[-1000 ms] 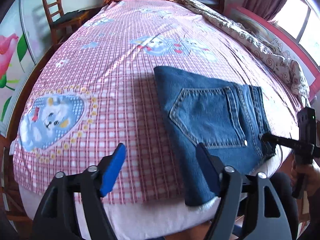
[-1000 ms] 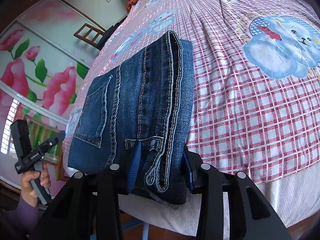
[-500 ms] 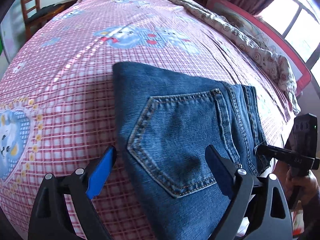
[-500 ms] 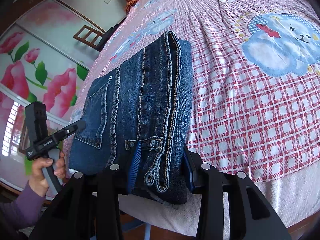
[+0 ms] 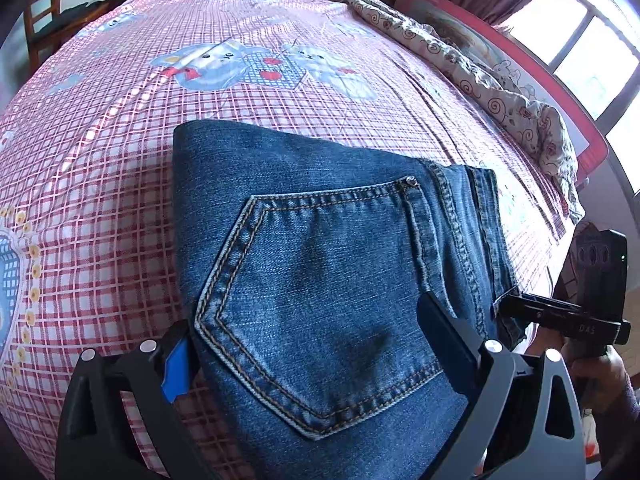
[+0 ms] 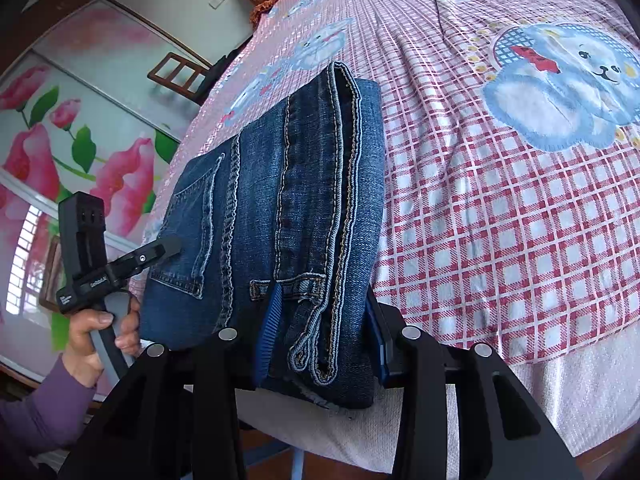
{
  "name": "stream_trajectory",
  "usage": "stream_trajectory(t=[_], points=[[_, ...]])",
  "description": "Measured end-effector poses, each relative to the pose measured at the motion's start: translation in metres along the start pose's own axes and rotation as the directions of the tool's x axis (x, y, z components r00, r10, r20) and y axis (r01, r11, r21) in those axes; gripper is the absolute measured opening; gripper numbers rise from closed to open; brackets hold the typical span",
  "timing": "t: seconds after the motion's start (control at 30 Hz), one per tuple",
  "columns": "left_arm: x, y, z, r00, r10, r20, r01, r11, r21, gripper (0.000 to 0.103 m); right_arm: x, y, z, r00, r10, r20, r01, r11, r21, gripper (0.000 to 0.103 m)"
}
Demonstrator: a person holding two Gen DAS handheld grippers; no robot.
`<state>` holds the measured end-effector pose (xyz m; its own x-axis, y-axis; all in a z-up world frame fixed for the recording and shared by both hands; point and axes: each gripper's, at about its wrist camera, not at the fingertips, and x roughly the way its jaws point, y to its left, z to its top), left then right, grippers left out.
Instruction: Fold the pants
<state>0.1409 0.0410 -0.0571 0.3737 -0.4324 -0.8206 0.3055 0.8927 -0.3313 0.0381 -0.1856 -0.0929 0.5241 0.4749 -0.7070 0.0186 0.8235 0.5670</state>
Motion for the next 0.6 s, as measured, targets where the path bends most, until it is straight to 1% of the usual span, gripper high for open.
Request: stream_trajectory(t=[0.1,0.23,0.3,0.33,0.37,0.4,0.43,0.5,0.6], points=[[0.002,-0.002,0.000,1.000,0.009,-0.021,-0.009,1.000,0.025,0.096,-0.002,-0.001,0.002,1.000,0.005,-0.003,-0.005,1.000,0.006,0.038],[0.003,0.000,0.001,0.999,0.020,-0.033,-0.018,0.999,0.036,0.091,-0.009,-0.009,0.008,0.999,0.043,-0.014,-0.042,0.996,0.085,0.039],[0.003,0.000,0.000,0.999,0.027,-0.029,-0.026,0.999,0.045,0.089,-0.020,-0.010,0.012,0.999,0.045,0.010,-0.046,0.996,0.082,0.039],[0.003,0.001,0.000,0.999,0.026,-0.027,-0.025,0.999,0.046,0.089,-0.026,-0.012,0.014,0.998,0.053,0.027,-0.055,0.994,0.089,0.041],[0.002,0.001,-0.001,0.999,0.022,-0.024,-0.021,0.999,0.045,0.089,-0.033,-0.014,0.015,0.997,0.063,0.048,-0.067,0.993,0.101,0.050],[0.003,0.002,-0.001,1.000,0.021,-0.022,-0.020,0.999,0.045,0.089,-0.041,-0.017,0.018,0.994,0.069,0.080,-0.078,0.991,0.113,0.054],[0.003,0.001,-0.001,1.000,0.023,-0.021,-0.022,0.999,0.046,0.089,-0.046,-0.018,0.022,0.992,0.071,0.102,-0.083,0.990,0.118,0.055],[0.004,0.001,-0.002,0.999,0.030,-0.018,-0.029,0.998,0.050,0.089,-0.050,-0.019,0.031,0.991,0.068,0.119,-0.082,0.990,0.117,0.056],[0.003,0.001,-0.003,0.999,0.029,-0.016,-0.028,0.999,0.045,0.089,-0.041,-0.022,0.047,0.993,0.054,0.105,-0.067,0.990,0.121,0.056]])
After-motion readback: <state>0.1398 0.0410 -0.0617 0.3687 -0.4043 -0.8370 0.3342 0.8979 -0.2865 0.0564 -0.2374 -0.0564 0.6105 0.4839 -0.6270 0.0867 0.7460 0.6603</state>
